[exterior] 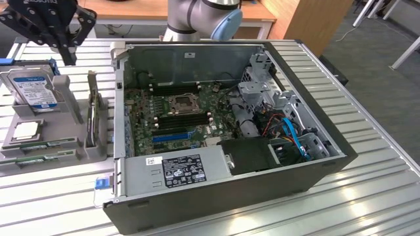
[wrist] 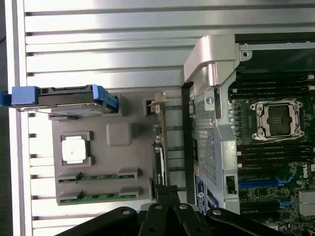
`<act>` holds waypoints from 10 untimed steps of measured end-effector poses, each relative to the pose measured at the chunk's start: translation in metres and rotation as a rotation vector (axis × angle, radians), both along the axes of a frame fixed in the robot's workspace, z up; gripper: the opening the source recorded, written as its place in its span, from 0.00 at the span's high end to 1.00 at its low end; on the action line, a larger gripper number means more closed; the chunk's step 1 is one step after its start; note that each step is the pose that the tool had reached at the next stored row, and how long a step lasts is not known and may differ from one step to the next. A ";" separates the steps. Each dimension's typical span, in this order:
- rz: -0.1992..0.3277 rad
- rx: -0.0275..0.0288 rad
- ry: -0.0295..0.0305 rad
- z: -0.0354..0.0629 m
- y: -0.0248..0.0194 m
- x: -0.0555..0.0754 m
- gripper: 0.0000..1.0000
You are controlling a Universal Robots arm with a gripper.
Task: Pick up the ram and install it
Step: 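Reach for the ram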
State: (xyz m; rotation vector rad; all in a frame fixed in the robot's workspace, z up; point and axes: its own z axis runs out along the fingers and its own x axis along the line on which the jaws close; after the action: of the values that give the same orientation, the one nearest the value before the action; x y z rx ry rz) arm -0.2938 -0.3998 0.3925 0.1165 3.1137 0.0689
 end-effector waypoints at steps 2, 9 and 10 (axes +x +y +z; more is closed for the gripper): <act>0.000 -0.0001 0.0000 0.0000 -0.0001 -0.007 0.90; 0.000 -0.0001 0.0000 -0.0002 -0.0005 -0.030 0.90; 0.000 -0.0001 0.0000 -0.0002 -0.0005 -0.033 0.90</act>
State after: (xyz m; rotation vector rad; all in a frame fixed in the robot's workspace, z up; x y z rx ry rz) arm -0.3269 -0.4003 0.3923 0.1166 3.1137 0.0688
